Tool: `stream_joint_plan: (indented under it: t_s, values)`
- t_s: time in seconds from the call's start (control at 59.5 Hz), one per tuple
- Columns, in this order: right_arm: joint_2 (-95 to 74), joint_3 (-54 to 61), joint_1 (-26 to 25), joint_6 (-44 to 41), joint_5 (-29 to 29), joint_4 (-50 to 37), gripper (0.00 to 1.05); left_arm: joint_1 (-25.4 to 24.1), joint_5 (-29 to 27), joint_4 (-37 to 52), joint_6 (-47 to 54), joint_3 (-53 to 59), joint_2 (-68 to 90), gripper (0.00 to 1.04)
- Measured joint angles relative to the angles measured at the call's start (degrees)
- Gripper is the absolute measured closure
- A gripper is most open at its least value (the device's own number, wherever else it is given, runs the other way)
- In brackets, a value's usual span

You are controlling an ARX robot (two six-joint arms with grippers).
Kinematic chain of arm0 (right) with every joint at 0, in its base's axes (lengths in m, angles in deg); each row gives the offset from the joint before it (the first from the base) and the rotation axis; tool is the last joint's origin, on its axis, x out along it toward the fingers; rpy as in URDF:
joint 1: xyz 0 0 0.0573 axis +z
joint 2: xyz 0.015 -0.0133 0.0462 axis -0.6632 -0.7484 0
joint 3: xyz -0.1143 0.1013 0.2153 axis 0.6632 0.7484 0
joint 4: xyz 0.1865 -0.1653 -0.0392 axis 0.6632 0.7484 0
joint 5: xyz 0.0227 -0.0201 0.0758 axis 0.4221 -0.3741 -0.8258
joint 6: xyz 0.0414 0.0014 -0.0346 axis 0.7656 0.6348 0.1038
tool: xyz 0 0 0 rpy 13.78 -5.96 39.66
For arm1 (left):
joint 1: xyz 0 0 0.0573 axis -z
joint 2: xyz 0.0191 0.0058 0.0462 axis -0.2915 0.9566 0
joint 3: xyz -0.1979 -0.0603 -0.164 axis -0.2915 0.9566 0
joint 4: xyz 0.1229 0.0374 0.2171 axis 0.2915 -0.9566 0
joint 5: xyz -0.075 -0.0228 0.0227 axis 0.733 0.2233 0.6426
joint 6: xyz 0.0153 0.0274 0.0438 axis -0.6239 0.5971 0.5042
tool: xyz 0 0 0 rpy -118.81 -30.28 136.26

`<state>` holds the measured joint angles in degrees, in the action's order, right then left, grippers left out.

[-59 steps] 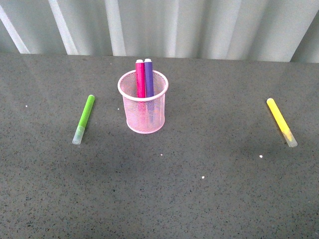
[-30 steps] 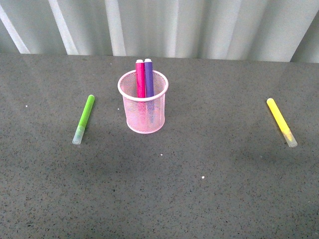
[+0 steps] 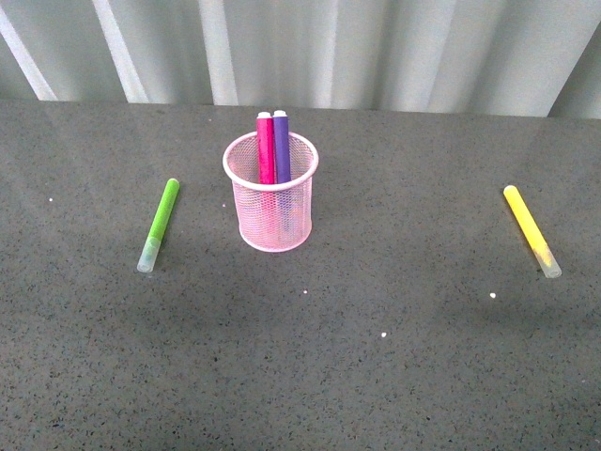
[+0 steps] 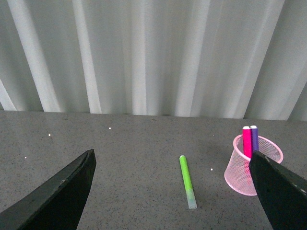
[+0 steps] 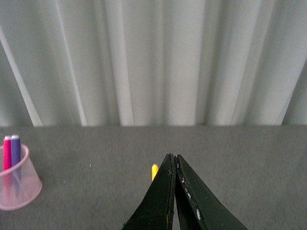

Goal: Insert purple and pink pens into pink cup

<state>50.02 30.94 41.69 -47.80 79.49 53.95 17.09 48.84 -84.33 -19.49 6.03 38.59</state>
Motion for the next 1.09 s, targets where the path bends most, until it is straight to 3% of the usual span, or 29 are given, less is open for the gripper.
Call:
stream_joint_plan:
  t_s: [0.37,0.858,1.093]
  values:
    - [4.4,0.0,0.0,0.0,0.0,3.0,1.00,0.0,0.0,0.0,0.0,0.0,0.0,0.07]
    - [4.4,0.0,0.0,0.0,0.0,3.0,0.07,0.0,0.0,0.0,0.0,0.0,0.0,0.07]
    - [4.4,0.0,0.0,0.1,0.0,3.0,0.07,0.0,0.0,0.0,0.0,0.0,0.0,0.07]
